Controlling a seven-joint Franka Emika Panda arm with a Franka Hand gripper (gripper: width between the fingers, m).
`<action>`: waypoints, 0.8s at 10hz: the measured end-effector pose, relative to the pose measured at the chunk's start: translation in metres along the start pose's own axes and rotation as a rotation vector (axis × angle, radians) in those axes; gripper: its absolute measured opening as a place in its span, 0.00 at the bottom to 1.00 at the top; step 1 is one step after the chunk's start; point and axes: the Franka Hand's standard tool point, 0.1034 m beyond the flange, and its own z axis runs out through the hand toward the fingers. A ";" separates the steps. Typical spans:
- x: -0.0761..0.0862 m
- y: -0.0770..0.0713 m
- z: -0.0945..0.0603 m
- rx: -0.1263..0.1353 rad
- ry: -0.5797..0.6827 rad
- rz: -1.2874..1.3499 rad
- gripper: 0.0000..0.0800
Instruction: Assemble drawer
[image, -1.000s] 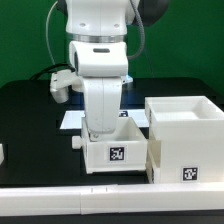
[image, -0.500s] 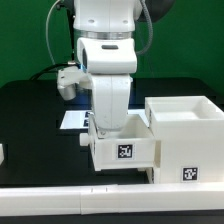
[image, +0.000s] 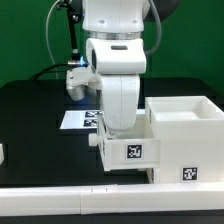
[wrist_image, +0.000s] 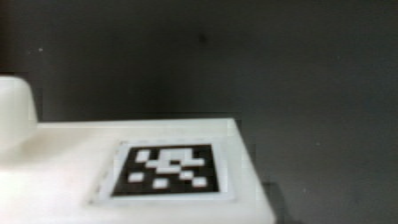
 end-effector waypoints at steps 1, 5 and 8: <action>0.001 0.002 0.000 -0.002 0.001 0.005 0.05; 0.020 0.005 0.000 -0.002 0.004 0.045 0.05; 0.036 0.004 0.000 -0.003 0.010 0.089 0.05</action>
Offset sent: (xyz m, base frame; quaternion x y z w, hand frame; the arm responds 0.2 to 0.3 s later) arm 0.0096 0.0204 0.0059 -0.0065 -0.0095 0.0294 0.9995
